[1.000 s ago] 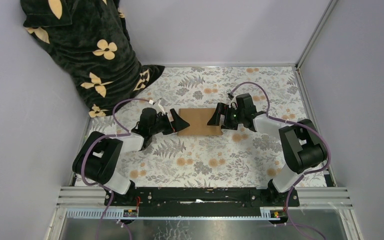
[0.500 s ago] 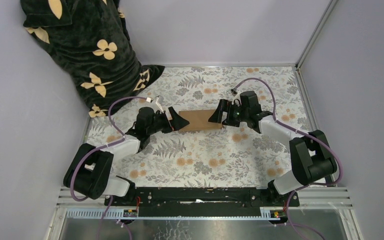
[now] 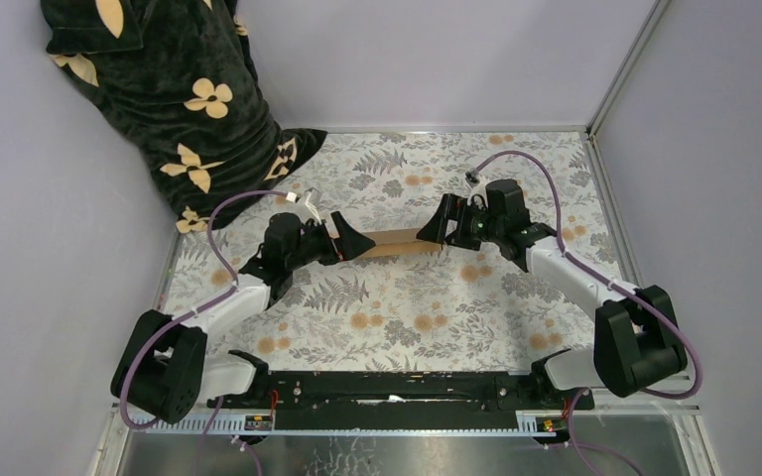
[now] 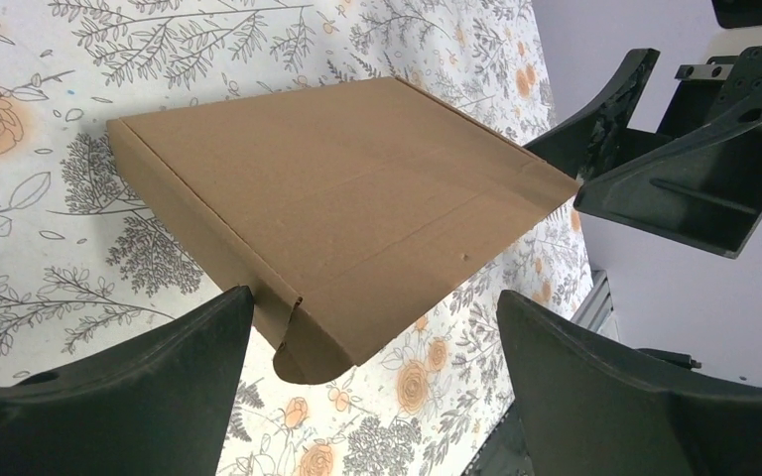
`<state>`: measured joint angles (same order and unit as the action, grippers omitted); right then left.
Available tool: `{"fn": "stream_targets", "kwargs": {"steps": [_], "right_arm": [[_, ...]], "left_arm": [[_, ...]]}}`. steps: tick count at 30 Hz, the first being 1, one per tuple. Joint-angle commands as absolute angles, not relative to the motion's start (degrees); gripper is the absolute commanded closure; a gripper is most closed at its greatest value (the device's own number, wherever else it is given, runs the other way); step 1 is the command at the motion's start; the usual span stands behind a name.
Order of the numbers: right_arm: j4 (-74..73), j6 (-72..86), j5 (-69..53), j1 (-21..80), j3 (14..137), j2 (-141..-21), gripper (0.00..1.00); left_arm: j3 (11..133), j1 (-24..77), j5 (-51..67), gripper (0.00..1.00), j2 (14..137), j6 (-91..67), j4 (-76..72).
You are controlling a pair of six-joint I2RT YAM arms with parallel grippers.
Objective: Fold the paper box
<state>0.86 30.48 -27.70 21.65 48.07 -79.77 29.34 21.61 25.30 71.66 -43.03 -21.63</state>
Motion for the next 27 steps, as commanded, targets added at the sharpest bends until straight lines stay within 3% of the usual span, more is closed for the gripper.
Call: {"fn": "stream_targets", "kwargs": {"steps": [1,11,27], "right_arm": [[-1.1,31.8,-29.8,22.1,48.0,-75.3,0.01],[-4.2,34.6,-30.2,22.1,45.6,-69.7,0.01],[-4.9,35.6,-30.5,22.1,43.2,-66.3,0.01]], "left_arm": [[32.2,22.4,26.6,0.01,69.2,-44.2,-18.9],[36.4,22.6,28.3,0.01,66.2,-45.5,-10.9],[34.8,23.3,28.7,0.01,63.3,-46.4,-10.2]]}}
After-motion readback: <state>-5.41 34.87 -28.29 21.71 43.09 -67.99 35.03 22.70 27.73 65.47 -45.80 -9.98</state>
